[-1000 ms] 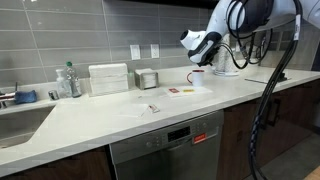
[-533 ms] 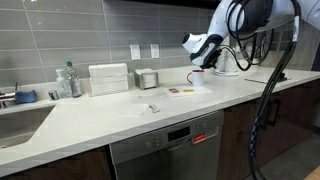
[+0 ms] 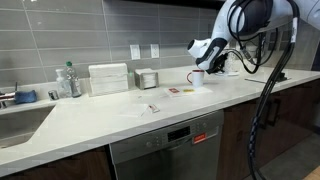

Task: Pick up the yogurt bottle in front of the metallic paper towel rack and put it on the right side of the white and red mug cup

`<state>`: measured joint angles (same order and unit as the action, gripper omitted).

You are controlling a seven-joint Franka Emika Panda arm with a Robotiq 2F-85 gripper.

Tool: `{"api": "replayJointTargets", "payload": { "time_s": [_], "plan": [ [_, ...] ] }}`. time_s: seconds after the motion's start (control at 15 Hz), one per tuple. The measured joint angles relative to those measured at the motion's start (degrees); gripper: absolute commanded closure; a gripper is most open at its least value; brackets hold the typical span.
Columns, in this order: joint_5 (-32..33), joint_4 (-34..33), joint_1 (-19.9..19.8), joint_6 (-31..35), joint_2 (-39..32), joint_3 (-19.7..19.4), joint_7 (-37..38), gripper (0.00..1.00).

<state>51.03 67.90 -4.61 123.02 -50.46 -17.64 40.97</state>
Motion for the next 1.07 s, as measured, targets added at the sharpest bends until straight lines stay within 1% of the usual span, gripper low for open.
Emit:
{"api": "replayJointTargets", "payload": {
  "time_s": [0.33, 0.67, 1.07],
  "plan": [
    [1.8, 0.3, 0.1, 0.9, -1.1, -0.8, 1.4, 1.0],
    [4.8, 0.3, 0.1, 4.3, -3.1, -1.6, 4.1, 1.0],
    [7.0, 0.3, -0.1, 8.4, -4.7, -2.4, 6.2, 1.0]
  ]
}}
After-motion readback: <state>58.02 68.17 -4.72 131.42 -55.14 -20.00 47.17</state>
